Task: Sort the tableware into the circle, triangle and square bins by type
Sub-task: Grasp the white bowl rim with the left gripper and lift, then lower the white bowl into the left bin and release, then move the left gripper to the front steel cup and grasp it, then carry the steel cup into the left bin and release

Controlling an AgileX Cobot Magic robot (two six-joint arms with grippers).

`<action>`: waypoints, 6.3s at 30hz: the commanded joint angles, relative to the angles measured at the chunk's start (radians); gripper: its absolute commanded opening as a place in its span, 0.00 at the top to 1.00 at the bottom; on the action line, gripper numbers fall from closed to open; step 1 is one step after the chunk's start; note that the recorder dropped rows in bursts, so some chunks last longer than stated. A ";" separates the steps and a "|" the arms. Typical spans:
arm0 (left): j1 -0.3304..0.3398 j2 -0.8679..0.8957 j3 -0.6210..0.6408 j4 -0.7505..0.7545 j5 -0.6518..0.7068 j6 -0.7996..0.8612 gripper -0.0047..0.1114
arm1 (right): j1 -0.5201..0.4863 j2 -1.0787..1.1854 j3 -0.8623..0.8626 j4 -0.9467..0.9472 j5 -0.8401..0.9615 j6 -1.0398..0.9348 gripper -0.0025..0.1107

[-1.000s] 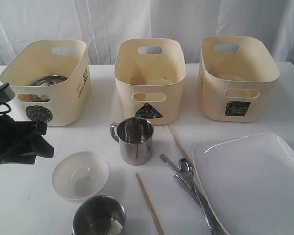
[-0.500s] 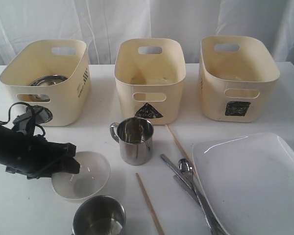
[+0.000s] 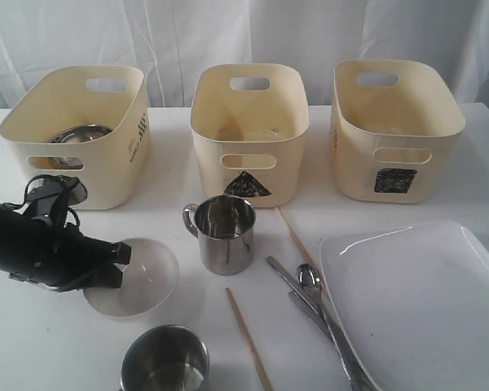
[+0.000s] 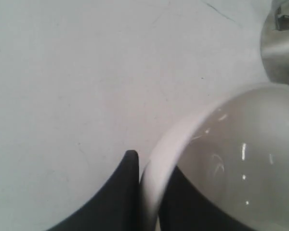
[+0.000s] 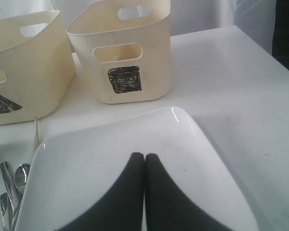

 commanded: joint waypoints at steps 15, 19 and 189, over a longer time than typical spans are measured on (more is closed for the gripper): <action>0.047 -0.529 -0.229 0.108 -0.437 0.152 0.96 | -0.001 -0.006 0.002 -0.003 -0.007 0.001 0.98; 0.047 -0.498 -0.229 0.135 -0.644 0.039 0.96 | -0.001 -0.006 0.002 -0.003 -0.007 0.001 0.98; -0.085 -0.066 -0.667 1.027 -0.406 -0.121 0.96 | -0.001 -0.006 0.002 -0.003 -0.007 0.001 0.98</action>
